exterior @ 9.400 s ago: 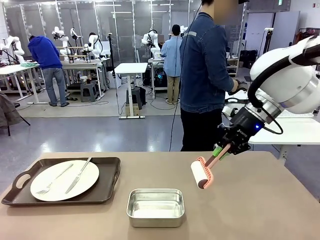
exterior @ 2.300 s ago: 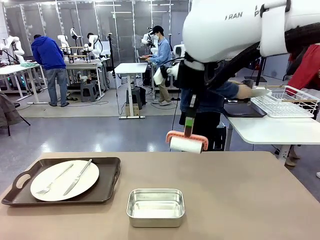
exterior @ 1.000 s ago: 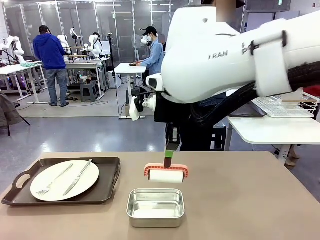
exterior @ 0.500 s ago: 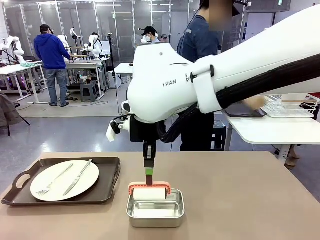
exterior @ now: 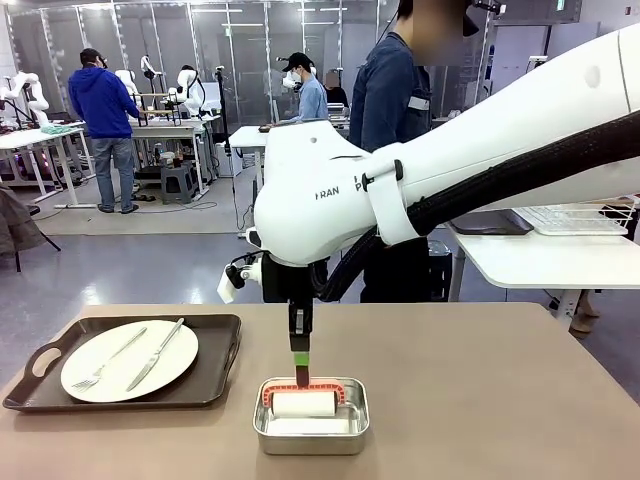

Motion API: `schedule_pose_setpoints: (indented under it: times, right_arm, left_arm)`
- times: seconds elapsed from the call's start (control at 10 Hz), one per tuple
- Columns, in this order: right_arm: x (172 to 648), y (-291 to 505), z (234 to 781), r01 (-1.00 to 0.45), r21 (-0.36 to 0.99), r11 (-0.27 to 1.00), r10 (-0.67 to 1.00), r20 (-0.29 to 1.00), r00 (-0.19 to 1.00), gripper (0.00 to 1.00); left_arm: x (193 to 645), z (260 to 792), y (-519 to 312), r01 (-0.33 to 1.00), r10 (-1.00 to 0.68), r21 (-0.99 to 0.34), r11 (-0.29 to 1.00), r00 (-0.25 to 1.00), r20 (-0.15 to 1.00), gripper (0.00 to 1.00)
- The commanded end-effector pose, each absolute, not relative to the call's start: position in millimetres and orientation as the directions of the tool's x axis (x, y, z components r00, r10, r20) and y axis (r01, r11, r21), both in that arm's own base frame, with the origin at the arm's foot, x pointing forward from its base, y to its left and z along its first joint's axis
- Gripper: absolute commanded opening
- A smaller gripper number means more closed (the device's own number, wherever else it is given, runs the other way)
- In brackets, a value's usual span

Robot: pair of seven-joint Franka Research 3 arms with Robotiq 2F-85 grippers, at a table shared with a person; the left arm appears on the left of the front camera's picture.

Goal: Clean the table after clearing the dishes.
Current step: Place the Lint Roller back on top of the Airtight Container.

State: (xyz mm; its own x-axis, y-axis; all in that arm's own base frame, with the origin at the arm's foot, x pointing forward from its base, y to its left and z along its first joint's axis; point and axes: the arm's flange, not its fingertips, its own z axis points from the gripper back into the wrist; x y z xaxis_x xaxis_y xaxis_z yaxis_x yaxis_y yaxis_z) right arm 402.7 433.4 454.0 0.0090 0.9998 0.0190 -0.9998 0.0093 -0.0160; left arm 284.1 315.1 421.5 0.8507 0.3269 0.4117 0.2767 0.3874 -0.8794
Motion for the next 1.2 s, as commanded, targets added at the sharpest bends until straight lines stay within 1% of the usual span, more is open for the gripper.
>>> schedule_pose_setpoints:
  times: [0.0,0.2,0.4,0.6,0.8,0.9,1.0,1.1]
  right_arm:
    - [405,433,456,-0.998,-0.056,0.012,1.000,0.010,0.011,0.22]
    - [419,437,441,-0.998,-0.058,-0.007,1.000,-0.012,-0.006,0.22]
    - [438,433,432,-0.998,-0.047,-0.030,0.999,0.042,-0.032,0.22]
    - [446,430,417,-0.999,-0.046,-0.025,0.999,0.041,-0.027,0.22]
    - [452,425,407,-1.000,-0.015,-0.022,0.998,0.052,-0.022,0.22]
    - [454,423,406,-1.000,-0.016,-0.015,0.998,0.062,-0.016,0.24]
    - [456,421,409,-1.000,-0.018,-0.010,0.998,0.069,-0.011,0.49]
    - [456,419,414,-0.999,-0.030,-0.013,0.998,0.068,-0.015,0.60]
  left_arm:
    - [280,422,316,0.290,0.326,-0.876,0.386,0.845,0.423,1.00]
    - [280,422,316,0.290,0.326,-0.876,0.386,0.845,0.423,1.00]
    - [280,422,316,0.290,0.326,-0.876,0.386,0.845,0.423,1.00]
    - [280,422,316,0.290,0.326,-0.876,0.386,0.845,0.423,1.00]
    - [280,422,316,0.290,0.326,-0.876,0.386,0.845,0.423,1.00]
    - [280,422,316,0.290,0.326,-0.876,0.386,0.845,0.423,1.00]
    - [280,422,316,0.290,0.326,-0.876,0.386,0.845,0.423,1.00]
    - [280,422,316,0.290,0.326,-0.876,0.386,0.845,0.423,1.00]
